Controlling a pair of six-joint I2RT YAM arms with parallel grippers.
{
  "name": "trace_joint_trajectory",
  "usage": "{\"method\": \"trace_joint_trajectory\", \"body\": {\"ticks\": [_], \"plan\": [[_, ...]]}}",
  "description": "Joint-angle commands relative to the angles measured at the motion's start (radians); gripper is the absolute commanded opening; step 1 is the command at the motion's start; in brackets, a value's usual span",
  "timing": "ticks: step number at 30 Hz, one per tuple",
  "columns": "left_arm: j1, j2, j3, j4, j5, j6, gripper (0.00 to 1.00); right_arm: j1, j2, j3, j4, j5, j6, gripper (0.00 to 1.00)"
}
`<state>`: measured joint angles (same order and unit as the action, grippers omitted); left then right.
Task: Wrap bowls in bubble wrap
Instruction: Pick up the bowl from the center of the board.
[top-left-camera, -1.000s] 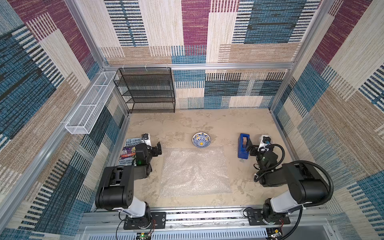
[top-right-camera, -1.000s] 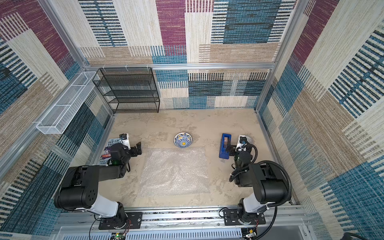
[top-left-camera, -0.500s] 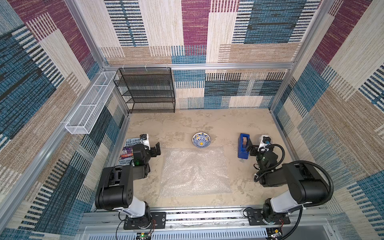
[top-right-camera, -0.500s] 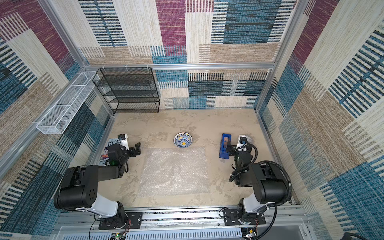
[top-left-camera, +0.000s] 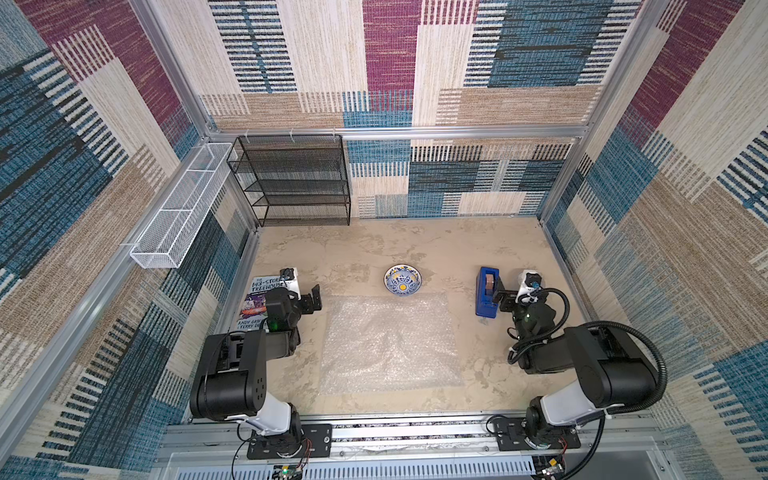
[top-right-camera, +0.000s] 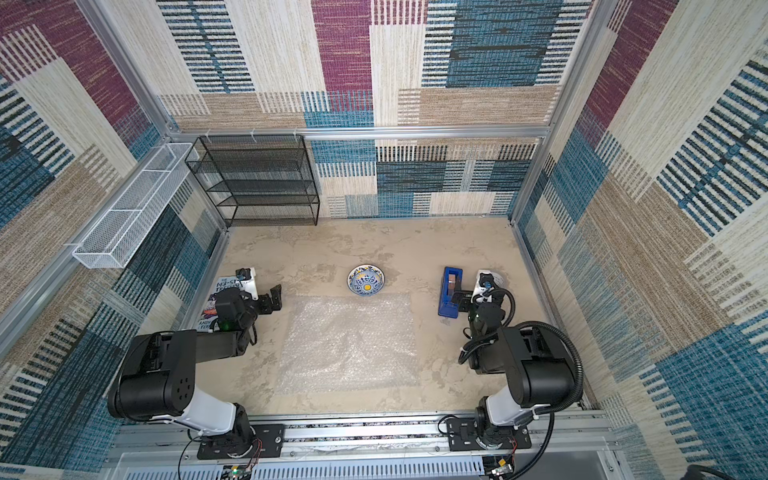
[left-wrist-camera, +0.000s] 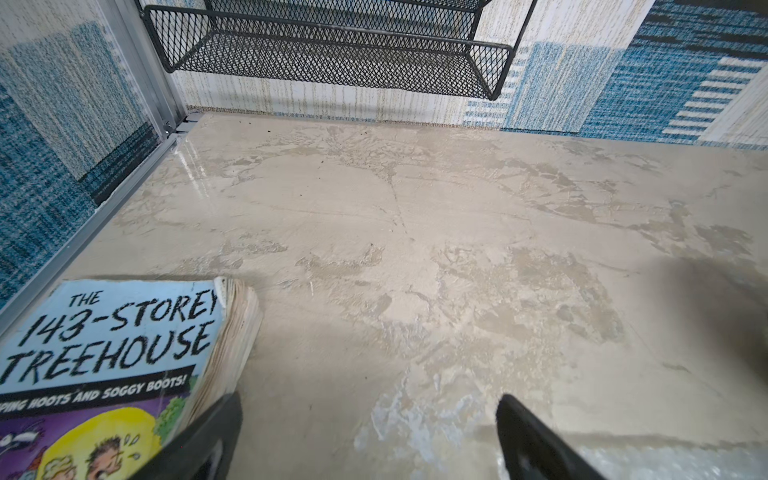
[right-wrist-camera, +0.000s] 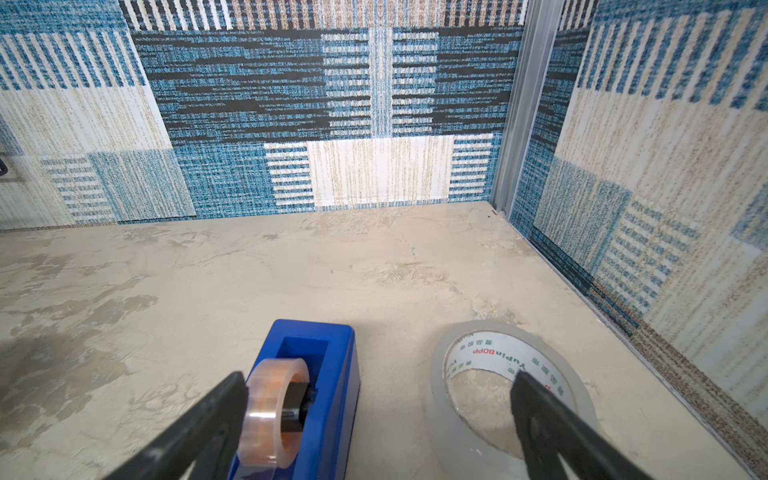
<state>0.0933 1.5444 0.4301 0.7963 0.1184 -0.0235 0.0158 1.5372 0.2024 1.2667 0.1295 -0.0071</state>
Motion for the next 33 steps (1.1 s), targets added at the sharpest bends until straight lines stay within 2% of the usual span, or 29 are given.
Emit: {"method": "trace_joint_trajectory", "body": {"ticks": [1, 5, 8, 10, 13, 14, 16, 18, 21, 24, 27, 31, 33], "plan": [[0.0, 0.002, 0.002, 0.021, 0.014, 0.0, 0.99, 0.001, -0.001, 0.001, 0.031, -0.011, 0.004, 0.99], [0.0, 0.0, 0.001, 0.02, 0.013, 0.0, 0.99, 0.001, -0.003, 0.002, 0.03, -0.011, 0.004, 0.99], [0.0, -0.008, 0.015, -0.002, 0.055, 0.018, 0.99, 0.001, -0.004, -0.003, 0.036, -0.011, 0.004, 0.99], [0.0, -0.068, 0.046, -0.114, 0.08, 0.025, 0.99, 0.001, -0.033, 0.014, -0.01, 0.0, 0.006, 0.99], [0.002, -0.19, 0.099, -0.343, -0.081, -0.057, 0.99, 0.0, -0.136, 0.104, -0.246, 0.024, 0.008, 0.99], [0.002, -0.224, 0.096, -0.355, -0.092, -0.068, 0.99, 0.003, -0.171, 0.132, -0.313, 0.047, 0.015, 0.99], [0.002, -0.265, 0.064, -0.298, -0.081, -0.097, 0.99, -0.003, -0.228, 0.22, -0.499, 0.094, 0.125, 0.99], [0.003, -0.293, 0.057, -0.3, -0.097, -0.183, 0.99, 0.0, -0.243, 0.336, -0.704, 0.093, 0.181, 0.99], [0.003, -0.311, 0.136, -0.487, -0.057, -0.331, 0.99, 0.013, -0.268, 0.435, -0.887, 0.032, 0.254, 0.99], [-0.006, -0.281, 0.214, -0.587, 0.176, -0.431, 0.99, 0.069, -0.252, 0.571, -1.081, -0.105, 0.308, 0.99], [-0.105, -0.261, 0.292, -0.693, 0.241, -0.446, 0.99, 0.177, -0.196, 0.728, -1.266, -0.201, 0.359, 0.99], [-0.28, -0.25, 0.362, -0.868, 0.267, -0.484, 0.99, 0.345, -0.11, 0.913, -1.509, -0.209, 0.367, 0.94], [-0.323, -0.252, 0.358, -0.929, 0.288, -0.522, 0.99, 0.379, -0.082, 0.932, -1.527, -0.302, 0.398, 0.91]]}}
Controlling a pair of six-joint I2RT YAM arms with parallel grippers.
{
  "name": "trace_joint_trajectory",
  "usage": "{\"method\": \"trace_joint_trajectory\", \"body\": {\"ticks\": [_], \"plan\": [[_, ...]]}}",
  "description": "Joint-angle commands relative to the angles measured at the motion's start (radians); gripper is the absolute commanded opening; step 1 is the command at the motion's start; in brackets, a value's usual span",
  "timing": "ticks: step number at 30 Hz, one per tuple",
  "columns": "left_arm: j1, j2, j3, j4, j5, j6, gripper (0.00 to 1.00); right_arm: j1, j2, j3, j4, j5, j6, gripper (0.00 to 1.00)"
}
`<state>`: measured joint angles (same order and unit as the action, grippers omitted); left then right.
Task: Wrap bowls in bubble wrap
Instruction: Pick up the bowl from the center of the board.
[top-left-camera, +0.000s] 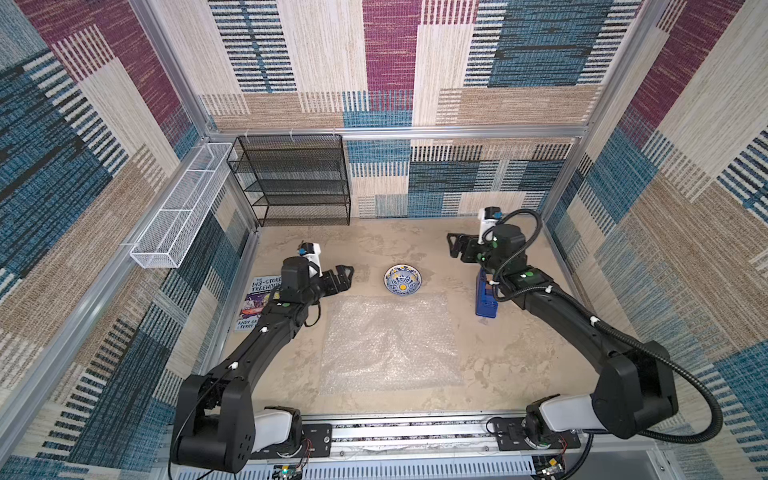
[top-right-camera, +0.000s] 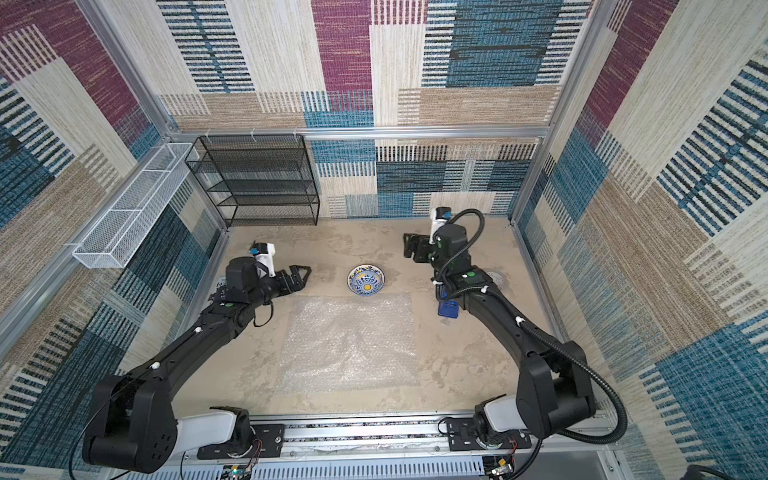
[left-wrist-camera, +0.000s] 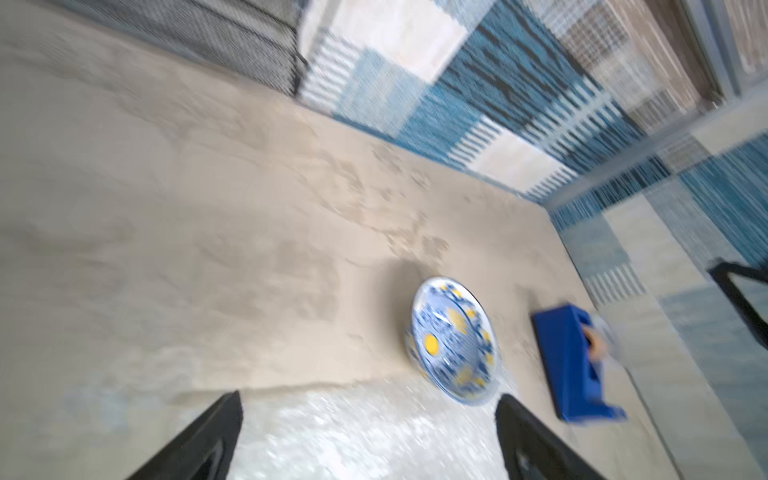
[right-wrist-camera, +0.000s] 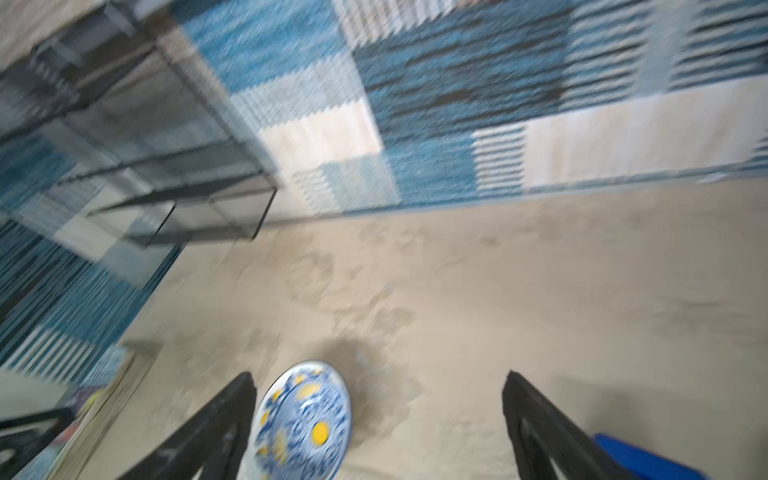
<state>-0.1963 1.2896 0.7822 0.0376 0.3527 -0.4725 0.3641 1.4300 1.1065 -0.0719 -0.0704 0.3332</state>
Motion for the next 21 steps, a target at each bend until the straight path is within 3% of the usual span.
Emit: {"method": "trace_joint_trajectory", "body": {"ticks": [1, 5, 9, 11, 21], "plan": [[-0.049, 0.001, -0.014, -0.169, 0.08, -0.092, 1.0, 0.042, 0.035, 0.016, -0.159, -0.156, 0.08, 0.89], [-0.135, 0.001, -0.059, -0.194, 0.099, -0.105, 1.0, 0.093, 0.117, 0.026, -0.171, -0.211, 0.116, 0.77], [-0.191, 0.011, -0.069, -0.234, 0.07, -0.098, 1.0, 0.13, 0.099, -0.053, -0.155, -0.248, 0.128, 0.72], [-0.202, 0.045, -0.07, -0.231, 0.078, -0.095, 1.0, 0.13, 0.115, -0.078, -0.116, -0.281, 0.141, 0.71], [-0.222, 0.173, -0.065, -0.153, 0.049, -0.091, 0.99, 0.116, 0.305, 0.009, -0.06, -0.213, 0.142, 0.63]]}}
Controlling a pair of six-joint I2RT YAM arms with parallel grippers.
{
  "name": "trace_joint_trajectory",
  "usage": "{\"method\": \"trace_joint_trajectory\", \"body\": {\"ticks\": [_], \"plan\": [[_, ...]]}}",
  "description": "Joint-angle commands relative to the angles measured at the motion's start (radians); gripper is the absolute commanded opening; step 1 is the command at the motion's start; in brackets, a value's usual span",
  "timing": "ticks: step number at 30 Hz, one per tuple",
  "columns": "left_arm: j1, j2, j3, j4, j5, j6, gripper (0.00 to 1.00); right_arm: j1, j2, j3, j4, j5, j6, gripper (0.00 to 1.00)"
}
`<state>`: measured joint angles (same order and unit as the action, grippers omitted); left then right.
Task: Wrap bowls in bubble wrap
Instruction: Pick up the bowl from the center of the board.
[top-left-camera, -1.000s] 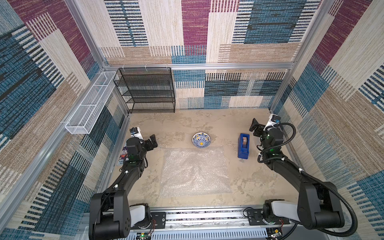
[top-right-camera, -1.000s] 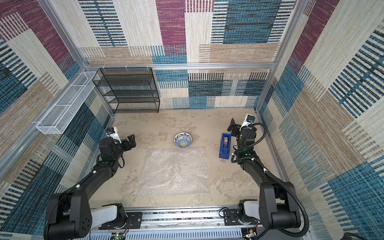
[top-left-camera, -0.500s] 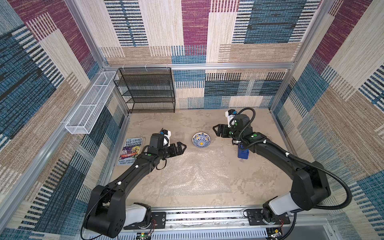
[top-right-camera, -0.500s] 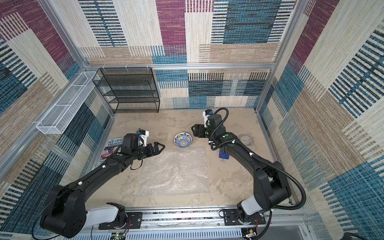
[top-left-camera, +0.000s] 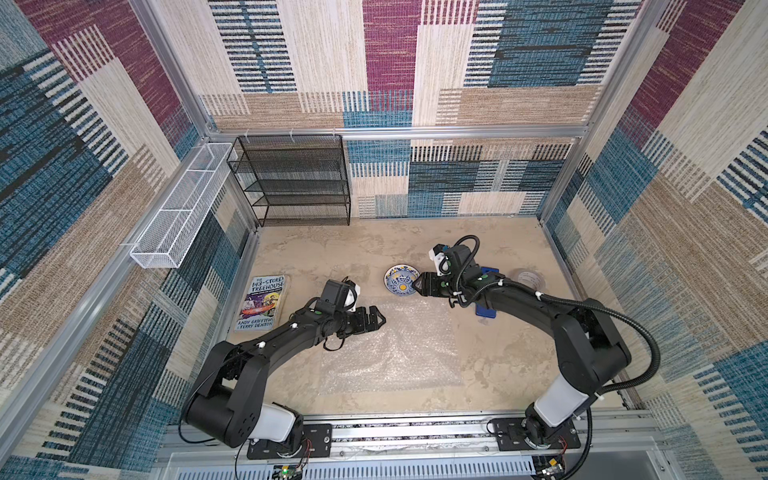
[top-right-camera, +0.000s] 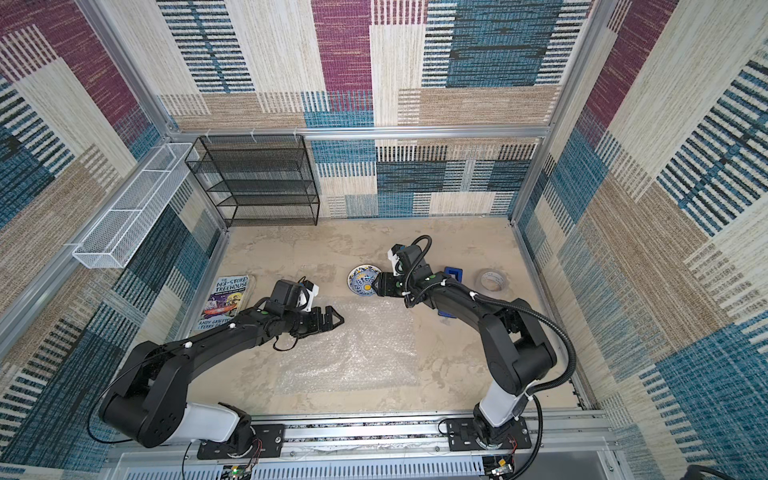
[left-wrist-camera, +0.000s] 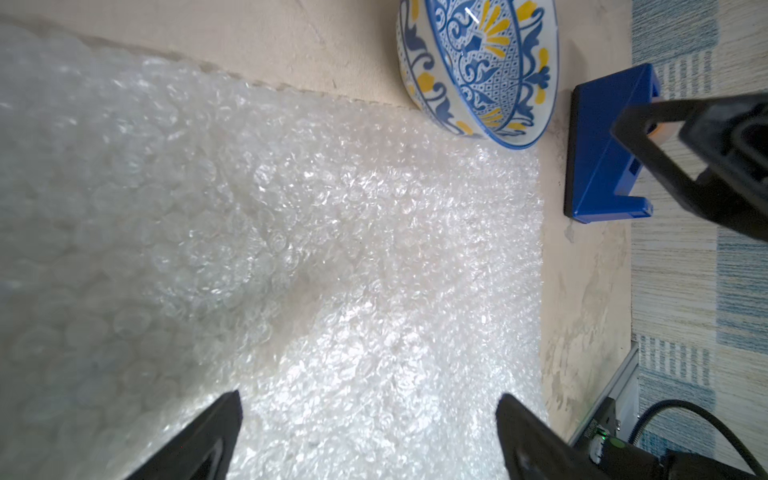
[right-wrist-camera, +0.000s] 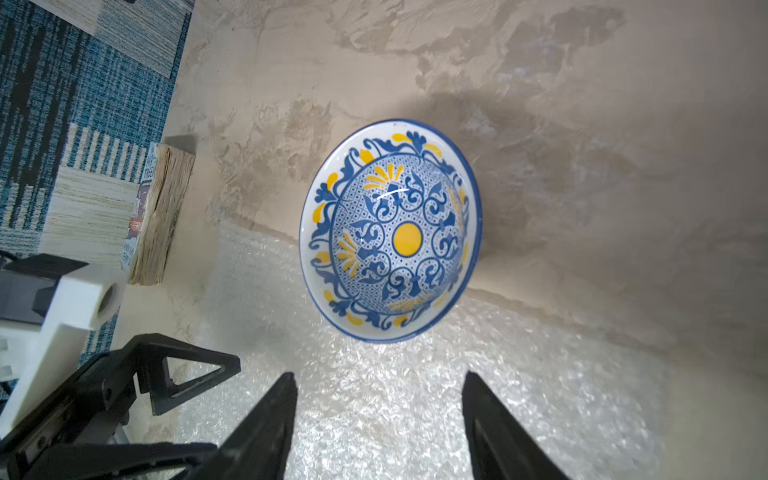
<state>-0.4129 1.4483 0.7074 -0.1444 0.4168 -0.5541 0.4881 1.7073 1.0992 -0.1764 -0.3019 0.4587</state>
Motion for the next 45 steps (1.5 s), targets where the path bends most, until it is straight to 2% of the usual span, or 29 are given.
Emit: {"method": "trace_joint_trajectory", "body": {"ticks": [1, 13, 24, 39, 43, 45], "plan": [[-0.007, 0.022, 0.012, 0.032, -0.018, -0.01, 0.99, -0.017, 0.043, 0.017, 0.057, 0.01, 0.025, 0.6], [-0.032, 0.067, 0.045, 0.058, -0.044, -0.029, 0.99, -0.068, 0.174, 0.063, 0.158, -0.086, 0.063, 0.52], [-0.055, 0.111, 0.113, -0.002, -0.135, 0.004, 0.98, -0.075, 0.276, 0.169, 0.112, -0.095, 0.067, 0.37], [-0.068, 0.196, 0.145, 0.028, -0.138, 0.006, 0.98, -0.075, 0.341, 0.227, 0.08, -0.084, 0.054, 0.29], [-0.069, 0.206, 0.146, 0.042, -0.136, -0.002, 0.98, -0.074, 0.342, 0.237, 0.073, -0.079, 0.052, 0.22], [-0.069, 0.211, 0.148, 0.047, -0.136, -0.007, 0.98, -0.075, 0.338, 0.243, 0.071, -0.076, 0.049, 0.16]]}}
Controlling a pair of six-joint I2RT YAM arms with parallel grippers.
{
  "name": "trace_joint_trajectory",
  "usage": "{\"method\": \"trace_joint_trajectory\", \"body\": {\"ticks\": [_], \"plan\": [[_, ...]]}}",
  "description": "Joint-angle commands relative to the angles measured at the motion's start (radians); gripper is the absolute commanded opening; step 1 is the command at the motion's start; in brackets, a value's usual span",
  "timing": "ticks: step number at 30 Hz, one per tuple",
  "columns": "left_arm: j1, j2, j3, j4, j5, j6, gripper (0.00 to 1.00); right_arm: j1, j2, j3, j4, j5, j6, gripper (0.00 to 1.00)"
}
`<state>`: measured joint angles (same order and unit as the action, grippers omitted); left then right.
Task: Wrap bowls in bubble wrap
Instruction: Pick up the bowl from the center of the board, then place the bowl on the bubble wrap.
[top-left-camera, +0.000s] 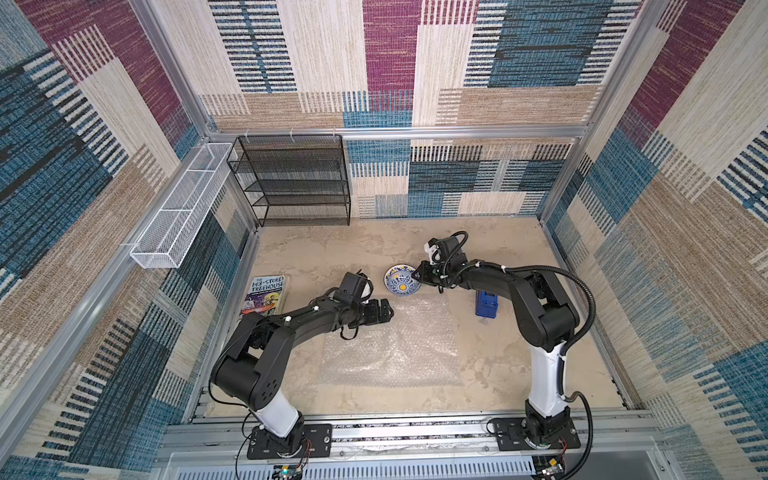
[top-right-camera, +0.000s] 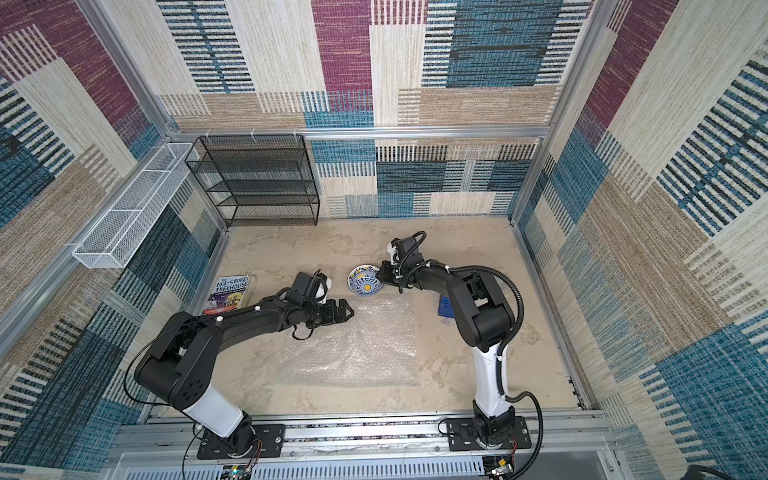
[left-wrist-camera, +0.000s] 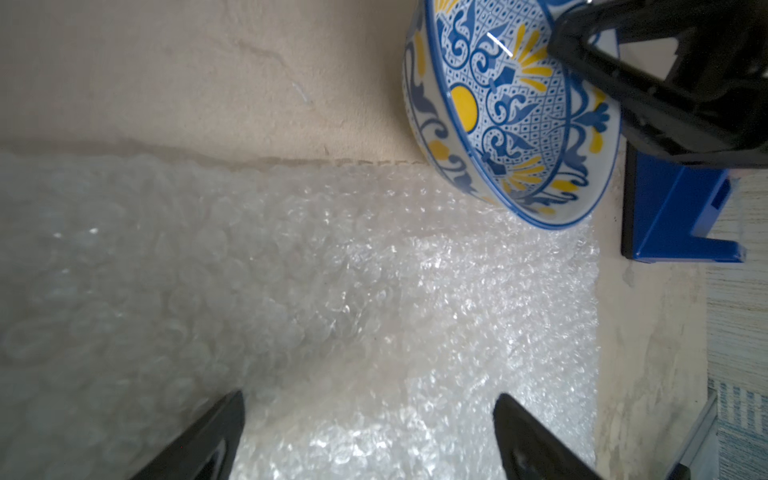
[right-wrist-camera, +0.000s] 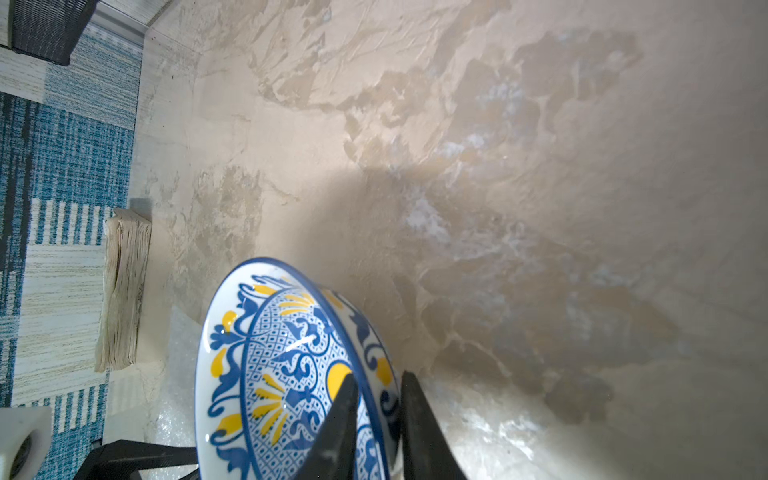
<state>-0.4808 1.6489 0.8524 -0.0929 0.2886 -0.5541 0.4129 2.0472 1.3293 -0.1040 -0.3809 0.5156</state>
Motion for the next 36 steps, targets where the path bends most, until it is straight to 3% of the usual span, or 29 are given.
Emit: {"method": "trace_joint_trajectory", "body": {"ticks": [1, 5, 16, 23, 29, 36], "plan": [[-0.001, 0.013, 0.003, -0.001, -0.007, -0.01, 0.98, 0.0, -0.002, 0.016, -0.007, 0.007, -0.009, 0.13], [-0.001, 0.009, 0.0, 0.005, -0.012, -0.022, 0.97, -0.003, -0.013, 0.029, -0.014, 0.014, -0.012, 0.0], [-0.001, -0.019, -0.017, 0.08, -0.067, -0.096, 0.97, -0.021, -0.085, 0.049, -0.074, 0.045, -0.041, 0.0], [-0.001, -0.034, 0.016, 0.083, -0.095, -0.116, 0.97, -0.023, -0.197, -0.021, -0.132, 0.07, -0.064, 0.0], [-0.001, -0.156, -0.031, 0.037, -0.132, -0.13, 0.99, 0.005, -0.34, -0.13, -0.216, 0.105, -0.082, 0.0], [0.006, -0.376, -0.076, -0.15, -0.302, -0.105, 0.99, 0.17, -0.447, -0.218, -0.274, 0.159, -0.027, 0.0]]}}
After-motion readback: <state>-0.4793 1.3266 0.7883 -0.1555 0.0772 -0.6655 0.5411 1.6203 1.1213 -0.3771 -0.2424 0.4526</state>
